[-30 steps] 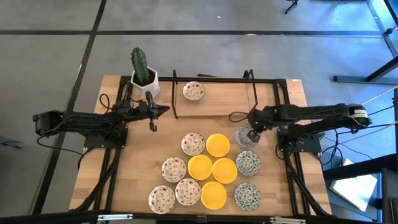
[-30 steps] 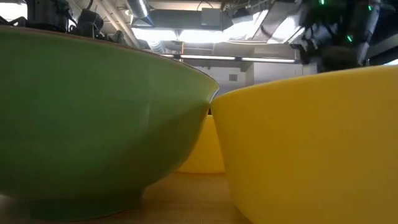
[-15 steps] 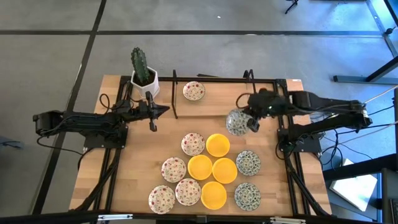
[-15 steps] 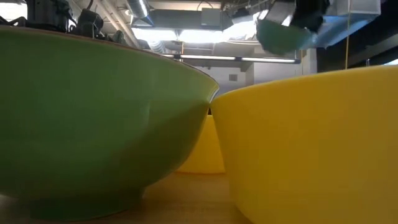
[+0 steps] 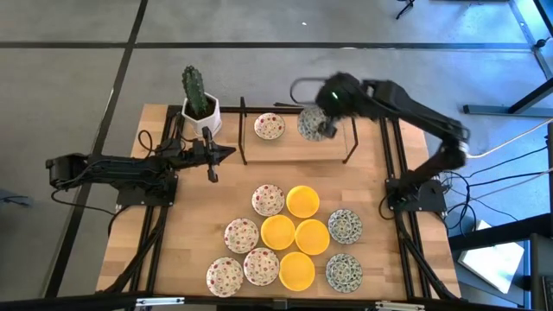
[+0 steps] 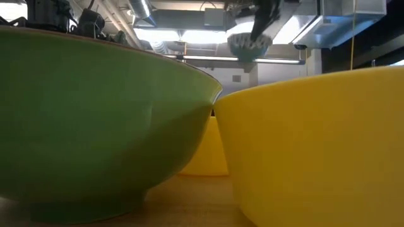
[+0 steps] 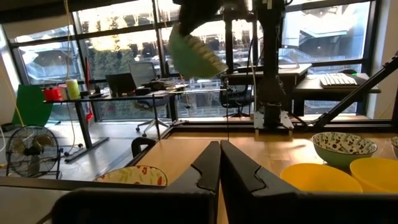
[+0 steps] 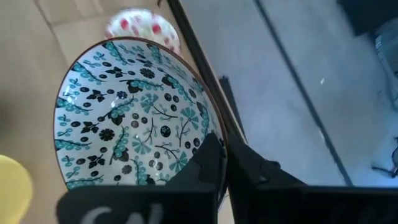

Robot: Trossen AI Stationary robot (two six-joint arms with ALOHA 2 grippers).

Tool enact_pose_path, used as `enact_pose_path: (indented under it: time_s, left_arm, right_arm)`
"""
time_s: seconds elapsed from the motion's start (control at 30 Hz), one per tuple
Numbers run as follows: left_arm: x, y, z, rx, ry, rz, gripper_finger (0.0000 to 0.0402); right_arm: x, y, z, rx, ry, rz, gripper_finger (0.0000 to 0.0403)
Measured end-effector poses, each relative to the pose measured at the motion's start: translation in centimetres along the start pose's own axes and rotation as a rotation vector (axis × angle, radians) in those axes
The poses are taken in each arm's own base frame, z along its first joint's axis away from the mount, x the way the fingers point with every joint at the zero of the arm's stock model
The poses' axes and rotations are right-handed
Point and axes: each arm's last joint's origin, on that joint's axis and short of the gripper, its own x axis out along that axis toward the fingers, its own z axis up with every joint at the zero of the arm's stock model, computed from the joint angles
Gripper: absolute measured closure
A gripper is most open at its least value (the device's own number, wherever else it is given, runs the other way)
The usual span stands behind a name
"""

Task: Pick & Place Mini bowls
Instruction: Put the blue bowl on the shelf

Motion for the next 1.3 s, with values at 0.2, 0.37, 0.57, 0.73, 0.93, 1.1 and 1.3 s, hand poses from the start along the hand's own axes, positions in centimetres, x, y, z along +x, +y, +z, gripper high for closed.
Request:
enact_pose_path:
  time_s: [0.2,0.37,0.57,0.73,0.93,1.1,1.3]
  left_arm:
    - [0.0,0.0,0.0,0.014,0.000,0.000,0.0398]
    - [0.0,0.0,0.0,0.050,0.001,0.001,0.0394]
    - [0.0,0.0,0.0,0.052,0.000,0.002,0.0398]
    - [0.0,0.0,0.0,0.052,-0.001,0.002,0.0400]
    - [0.0,0.0,0.0,0.052,-0.001,0.002,0.0394]
    - [0.0,0.0,0.0,0.052,-0.001,0.001,0.0399]
    - [0.0,0.0,0.0,0.052,-0.001,0.001,0.0396]
  right_arm:
    - [7.1,-3.5,-0.2,-0.033,0.169,0.133,0.0392]
    - [12.7,-5.4,-1.7,-0.001,0.295,0.257,0.0392]
    - [16.5,-5.5,-2.8,-0.010,0.407,0.316,0.0392]
    - [19.0,-5.0,-3.1,-0.035,0.447,0.341,0.0392]
    - [20.2,-4.8,-3.2,-0.031,0.454,0.341,0.0392]
    - [20.4,-5.4,-3.2,0.005,0.440,0.322,0.0392]
    - [20.5,-6.6,-3.9,0.068,0.466,0.303,0.0392]
